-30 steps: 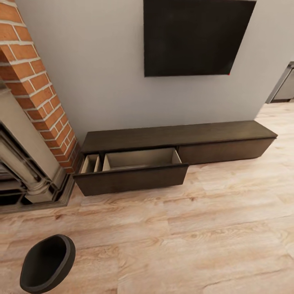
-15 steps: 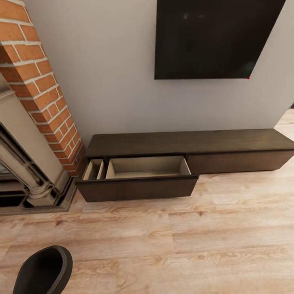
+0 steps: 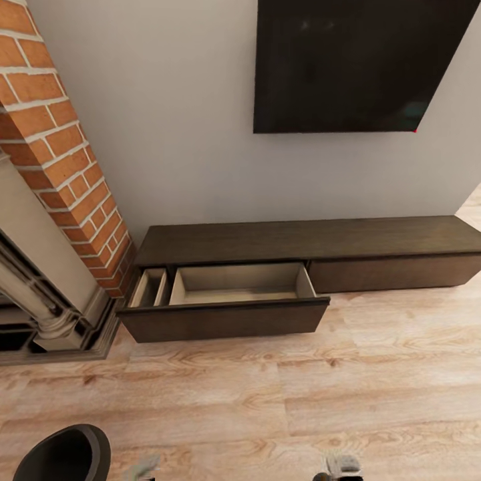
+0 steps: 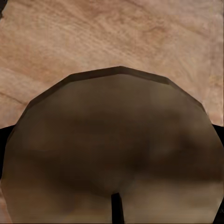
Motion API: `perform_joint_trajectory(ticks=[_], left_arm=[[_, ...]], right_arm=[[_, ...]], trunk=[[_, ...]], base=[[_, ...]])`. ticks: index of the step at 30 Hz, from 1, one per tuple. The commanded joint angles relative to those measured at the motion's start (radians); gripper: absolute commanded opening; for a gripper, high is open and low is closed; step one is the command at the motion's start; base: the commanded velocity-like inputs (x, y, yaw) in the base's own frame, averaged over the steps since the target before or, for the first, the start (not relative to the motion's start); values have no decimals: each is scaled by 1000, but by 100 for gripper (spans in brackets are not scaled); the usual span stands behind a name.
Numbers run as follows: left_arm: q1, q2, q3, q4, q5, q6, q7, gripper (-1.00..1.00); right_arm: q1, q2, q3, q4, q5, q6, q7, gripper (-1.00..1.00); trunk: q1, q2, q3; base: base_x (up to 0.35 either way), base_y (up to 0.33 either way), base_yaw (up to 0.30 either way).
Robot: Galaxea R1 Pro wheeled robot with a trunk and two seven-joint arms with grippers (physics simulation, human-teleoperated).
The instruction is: Place each of the two pumpkins and all three candles from the living room inside a cabinet in the living room (use any cabinet), then make sure every cabinet is closed, and position the cauldron so it is next to a table in the living room.
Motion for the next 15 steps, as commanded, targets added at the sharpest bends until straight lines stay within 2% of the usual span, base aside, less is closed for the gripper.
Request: perform_joint_trajectory(ticks=[1, 2, 5, 7, 8, 10, 11, 13, 14, 15], left_arm=[[-3, 6, -26, -91, -38, 85, -1, -100], [-4, 8, -43, -147, -73, 146, -1, -100], [-6, 16, -59, -283, -136, 237, -2, -100], [-13, 34, -61, -356, -150, 291, -2, -100], [-21, 52, -60, -425, -155, 361, -2, -100], [-27, 88, -58, -545, -158, 453, -2, -100], [-29, 125, -54, -655, -159, 512, -1, -100], [-29, 153, -47, -721, -159, 562, -1, -100], [-30, 182, 7, -812, -160, 644, 1, -100], [-31, 196, 51, -881, -160, 708, 2, -100]], right_arm=[[-9, -1, 4, -151, 1, 181, 33, -100], [-11, -4, 5, -227, 2, 272, 71, -100], [-13, -14, 5, -380, 4, 411, 148, -100], [-13, -18, 5, -448, 5, 445, 163, -100], [-13, -23, 4, -494, 6, 460, 168, -100], [-13, -33, 4, -569, 7, 478, 171, -100], [-13, -38, 4, -650, 10, 516, 172, -100], [-13, -44, 4, -719, 19, 577, 172, -100], [-13, -60, 1, -846, 26, 695, 170, -100], [-13, -75, -3, -922, 26, 745, 170, -100]], trunk=[[0, 0, 0], [0, 0, 0], [0, 0, 0], [0, 0, 0], [0, 0, 0], [0, 0, 0], [0, 0, 0], [0, 0, 0], [0, 0, 0], [0, 0, 0]], base=[[2, 0, 0], [0, 0, 0], [0, 0, 0], [0, 0, 0], [0, 0, 0], [0, 0, 0], [0, 0, 0], [0, 0, 0], [0, 0, 0], [0, 0, 0]])
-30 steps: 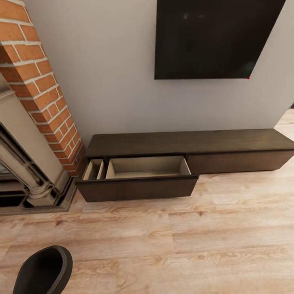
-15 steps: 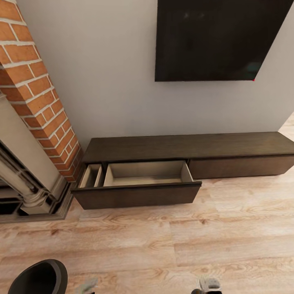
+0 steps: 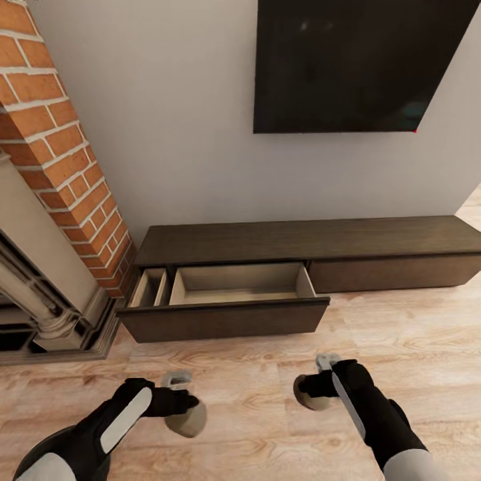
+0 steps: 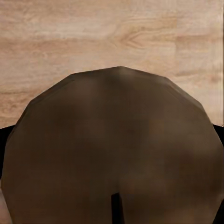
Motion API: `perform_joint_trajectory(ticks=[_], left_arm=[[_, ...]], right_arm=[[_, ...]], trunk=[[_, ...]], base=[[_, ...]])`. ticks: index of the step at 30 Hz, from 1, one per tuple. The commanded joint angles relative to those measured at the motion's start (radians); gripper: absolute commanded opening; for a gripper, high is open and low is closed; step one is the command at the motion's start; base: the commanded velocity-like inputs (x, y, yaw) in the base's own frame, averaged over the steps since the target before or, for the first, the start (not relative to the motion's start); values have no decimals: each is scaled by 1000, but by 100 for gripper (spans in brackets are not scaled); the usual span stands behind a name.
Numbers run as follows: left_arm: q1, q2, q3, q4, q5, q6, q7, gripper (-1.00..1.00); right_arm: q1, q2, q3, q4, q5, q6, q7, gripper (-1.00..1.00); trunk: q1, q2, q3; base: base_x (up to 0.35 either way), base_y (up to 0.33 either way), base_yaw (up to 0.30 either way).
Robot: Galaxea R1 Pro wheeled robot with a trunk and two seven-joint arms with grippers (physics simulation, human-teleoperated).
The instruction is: Place each of the two pumpkins and all three candles from the living room inside a cabinet in the living room (use any cabinet), then make sure every cabinet is closed, and position the cauldron so it is next to a table in the living room.
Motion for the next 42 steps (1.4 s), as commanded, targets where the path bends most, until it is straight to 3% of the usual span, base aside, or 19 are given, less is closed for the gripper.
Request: perform_joint_trajectory(ticks=[1, 2, 3, 4, 5, 8, 11, 14, 17, 18, 20, 23, 28, 42], left_arm=[[5, 13, 51, -97, 4, 93, 1, -100], [-1, 16, 178, -309, 4, 229, 3, -100], [-12, 16, 190, -333, 4, 237, 3, -100], [-151, 14, 301, -383, 16, 254, 0, -100], [-171, 12, 311, -390, 18, 255, -1, -100], [-213, -6, 325, -422, 20, 256, -1, -100], [-224, -39, 328, -458, 20, 252, -2, -100], [-225, -53, 328, -476, 19, 249, -2, -100], [-224, -55, 328, -482, 20, 248, -3, -100], [-223, -53, 331, -483, 20, 249, -3, -100], [-224, -57, 332, -484, 21, 249, -3, -100], [-225, -87, 331, -486, 21, 246, -3, -100], [-223, -116, 332, -474, 17, 234, -6, -100], [-223, -114, 332, -454, 17, 225, -3, -100]], right_arm=[[0, -17, -3, -67, -22, 34, 3, -100], [0, -22, -5, -184, -29, 63, 3, -100], [-3, -21, -5, -211, -29, 64, 3, -100], [-109, -22, -6, -295, -35, 69, 3, -100], [-132, -22, -7, -296, -35, 69, 3, -100], [-197, -21, -22, -290, -37, 71, 3, -100], [-247, -21, -32, -287, -37, 72, 3, -100], [-274, -22, -40, -288, -52, 72, 5, -100], [-281, -22, -51, -287, -126, 71, 7, -100], [-282, -22, -53, -288, -179, 71, 7, -100], [-284, -21, -51, -288, -244, 71, 6, -100], [-284, -21, -48, -283, -287, 70, 5, -100], [-284, -20, -47, -280, -299, 69, 3, -100], [-284, -22, -44, -287, -295, 66, 1, -100]], trunk=[[0, 0, 0], [0, 0, 0], [0, 0, 0], [0, 0, 0], [0, 0, 0], [0, 0, 0], [0, 0, 0], [0, 0, 0], [0, 0, 0], [0, 0, 0], [0, 0, 0], [0, 0, 0], [0, 0, 0], [-46, 84, 37]], base=[[0, 0, 0], [0, 0, 0], [0, 0, 0], [0, 0, 0], [0, 0, 0], [0, 0, 0], [0, 0, 0], [0, 0, 0], [0, 0, 0], [0, 0, 0], [0, 0, 0], [0, 0, 0], [0, 0, 0], [0, 0, 0]])
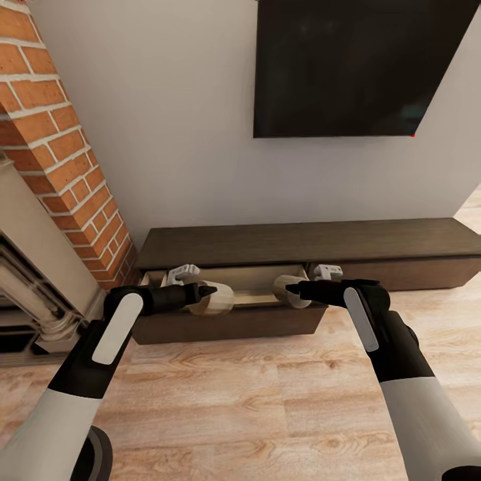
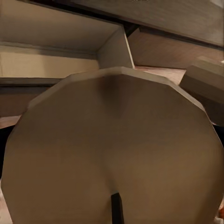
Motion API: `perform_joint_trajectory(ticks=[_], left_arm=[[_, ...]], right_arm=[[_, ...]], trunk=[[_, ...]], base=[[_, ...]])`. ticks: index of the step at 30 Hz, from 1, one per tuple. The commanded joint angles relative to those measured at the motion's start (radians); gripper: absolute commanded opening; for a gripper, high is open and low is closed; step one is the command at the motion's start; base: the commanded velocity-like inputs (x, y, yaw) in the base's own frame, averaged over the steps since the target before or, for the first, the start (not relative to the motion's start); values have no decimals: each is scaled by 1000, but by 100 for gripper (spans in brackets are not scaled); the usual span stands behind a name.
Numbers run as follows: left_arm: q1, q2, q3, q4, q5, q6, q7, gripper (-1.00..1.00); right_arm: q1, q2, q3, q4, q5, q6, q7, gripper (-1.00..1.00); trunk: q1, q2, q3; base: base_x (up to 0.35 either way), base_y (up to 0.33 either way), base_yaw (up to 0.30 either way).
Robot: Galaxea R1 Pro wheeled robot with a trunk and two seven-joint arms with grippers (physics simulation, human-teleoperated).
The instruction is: Place each of the two pumpkins and all three candles from the living room inside a cabinet in the living room (use any cabinet), then make sure every cabinet is closed, and position the cauldron so it is next to a table in the living room.
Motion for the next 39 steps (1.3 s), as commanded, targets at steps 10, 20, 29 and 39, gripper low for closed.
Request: perform_joint_trajectory(ticks=[10, 20, 29, 39], left_arm=[[-1, 2, 17, -2, 2, 7, 1, -100], [-1, 4, 31, 15, -1, 8, 1, -100], [-1, 2, 29, 28, -4, 5, 3, -100], [-20, 3, 28, 109, -9, 3, 6, -100]], right_arm=[[0, 1, 0, -2, -4, 0, 1, -100], [0, 3, 0, 2, -6, 0, 1, -100], [1, 6, 48, 11, -2, 0, -12, -100], [-19, 10, 54, 95, -5, -1, -83, -100]], trunk=[[-38, 70, 31], [-77, 140, 63], [-111, 203, 91], [-150, 273, 122]], base=[[0, 0, 0], [132, 0, 0], [311, 0, 0], [43, 0, 0]])
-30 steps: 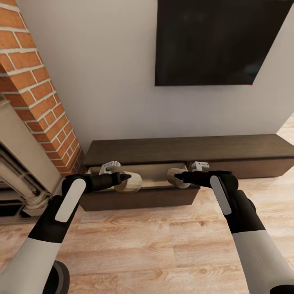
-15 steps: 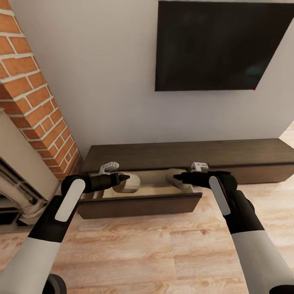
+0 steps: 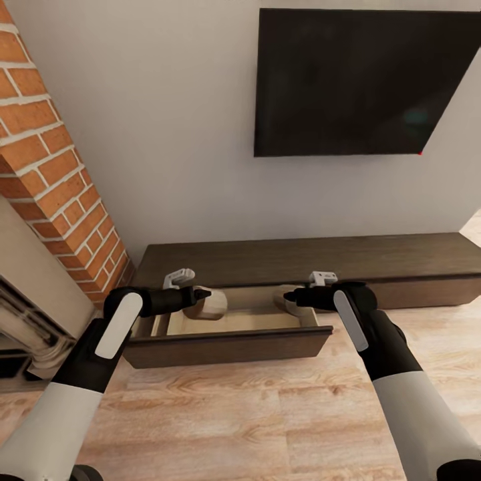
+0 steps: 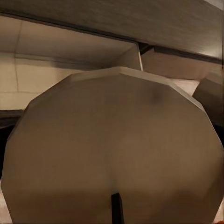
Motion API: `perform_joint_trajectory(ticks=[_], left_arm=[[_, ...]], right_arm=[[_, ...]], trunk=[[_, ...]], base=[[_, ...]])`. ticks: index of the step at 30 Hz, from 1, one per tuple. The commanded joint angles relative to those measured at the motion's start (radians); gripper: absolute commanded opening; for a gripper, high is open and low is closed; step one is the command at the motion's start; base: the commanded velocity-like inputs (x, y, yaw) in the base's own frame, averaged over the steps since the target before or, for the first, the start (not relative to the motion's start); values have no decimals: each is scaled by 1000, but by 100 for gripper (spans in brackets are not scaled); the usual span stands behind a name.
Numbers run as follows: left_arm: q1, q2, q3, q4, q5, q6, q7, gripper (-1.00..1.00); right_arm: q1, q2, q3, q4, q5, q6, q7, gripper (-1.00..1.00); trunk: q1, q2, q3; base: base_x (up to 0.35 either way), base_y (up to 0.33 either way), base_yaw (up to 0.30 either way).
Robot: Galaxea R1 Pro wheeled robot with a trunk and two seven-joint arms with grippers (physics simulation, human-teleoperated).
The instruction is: Place each of the two pumpkins and all three candles from the living room inside a cabinet in the living room (use any cabinet), then make sure every cabinet is closed, and position the cauldron so it is next to a table in the living room.
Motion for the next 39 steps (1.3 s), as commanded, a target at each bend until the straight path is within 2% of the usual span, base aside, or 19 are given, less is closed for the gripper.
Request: perform_joint_trajectory(ticks=[1, 3, 12, 15, 18, 27, 28, 30, 32, 34, 36, 39], left_arm=[[-1, 0, 0, 1, -1, 0, 0, -100], [-2, 0, -1, -1, 0, 1, -1, -100], [-5, 0, 0, 16, -1, 0, 4, -100], [-26, 0, -1, 70, -2, -1, 8, -100], [-68, -1, -3, 185, -3, -3, 7, -100], [-81, -3, -6, 217, -4, -3, 7, -100], [-82, -2, -6, 221, -5, -3, 7, -100], [-84, -2, -6, 230, -33, -3, 8, -100], [-84, -8, -6, 236, -134, -2, 8, -100], [-85, -10, -6, 238, -188, -2, 8, -100], [-85, -11, -6, 246, -219, -2, 8, -100], [-84, -11, -6, 251, -231, -3, 13, -100]], right_arm=[[0, 1, 0, 0, 1, 0, 0, -100], [0, 15, 0, 1, 1, 0, 0, -100], [0, 18, 0, 5, 1, 1, 0, -100], [-1, 18, 1, 16, 1, 1, -1, -100], [-13, 20, 1, 50, 1, 1, -1, -100], [-24, 20, 2, 70, 1, 1, -1, -100], [-29, 22, 6, 95, 2, 1, -5, -100], [-57, 36, 25, 176, 4, -1, -39, -100], [-89, 73, 42, 276, 6, -5, -115, -100], [-97, 104, 47, 313, 7, -7, -181, -100], [-101, 136, 59, 337, 10, -8, -287, -100], [-102, 161, 104, 349, 12, -19, -412, -100]], trunk=[[-4, 7, 3], [-12, 21, 9], [-46, 84, 38], [-58, 105, 47], [-69, 126, 56], [-104, 189, 85], [-107, 196, 88], [-115, 210, 94], [-123, 224, 100], [-130, 238, 107], [-138, 252, 113], [-150, 273, 122]], base=[[0, 0, 0], [0, 0, 0], [105, 0, 0], [142, 0, 0], [129, 0, 0], [48, 0, 0], [2, 0, 0], [0, 0, 0], [0, 0, 0], [0, 0, 0], [0, 0, 0], [0, 0, 0]])
